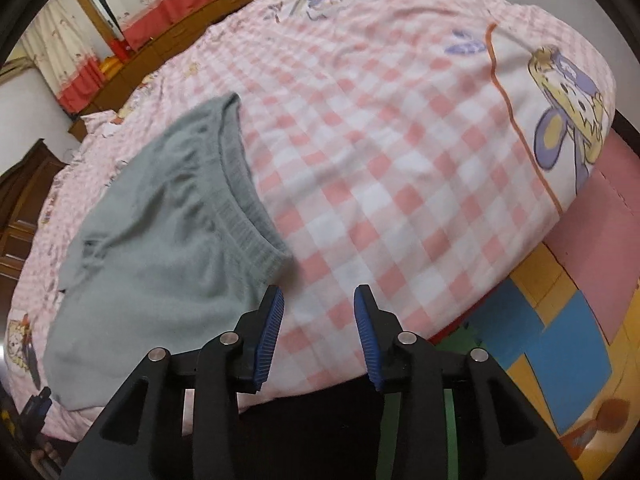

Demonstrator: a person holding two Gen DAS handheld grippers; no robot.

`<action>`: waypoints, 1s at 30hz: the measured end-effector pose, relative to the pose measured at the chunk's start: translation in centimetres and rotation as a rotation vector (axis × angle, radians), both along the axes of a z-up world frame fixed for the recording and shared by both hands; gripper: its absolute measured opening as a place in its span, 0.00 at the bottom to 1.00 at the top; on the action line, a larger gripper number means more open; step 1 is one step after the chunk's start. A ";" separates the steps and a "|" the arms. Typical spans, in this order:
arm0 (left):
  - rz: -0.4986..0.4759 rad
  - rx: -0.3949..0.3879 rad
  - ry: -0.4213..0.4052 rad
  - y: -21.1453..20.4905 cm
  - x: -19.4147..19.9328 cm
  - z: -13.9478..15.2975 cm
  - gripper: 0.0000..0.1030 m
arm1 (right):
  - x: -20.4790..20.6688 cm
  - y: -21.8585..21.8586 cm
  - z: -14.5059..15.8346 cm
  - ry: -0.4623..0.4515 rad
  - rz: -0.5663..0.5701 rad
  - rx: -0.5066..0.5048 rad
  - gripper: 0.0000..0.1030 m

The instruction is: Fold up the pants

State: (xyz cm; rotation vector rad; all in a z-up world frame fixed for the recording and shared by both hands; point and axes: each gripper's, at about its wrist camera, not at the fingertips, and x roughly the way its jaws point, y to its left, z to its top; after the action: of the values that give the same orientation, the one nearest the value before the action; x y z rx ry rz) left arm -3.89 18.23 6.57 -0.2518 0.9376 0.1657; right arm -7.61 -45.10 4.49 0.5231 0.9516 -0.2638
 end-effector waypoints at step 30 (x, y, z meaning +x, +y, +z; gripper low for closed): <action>-0.548 0.139 -0.023 -17.4 21.5 4.4 0.77 | 19.1 4.3 3.3 0.063 0.352 -0.189 0.37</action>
State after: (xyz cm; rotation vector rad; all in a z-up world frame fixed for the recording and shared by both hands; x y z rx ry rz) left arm 17.65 0.82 10.99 0.1360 0.9365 -0.2752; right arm 11.50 -40.82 7.74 0.1688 1.0492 -0.0512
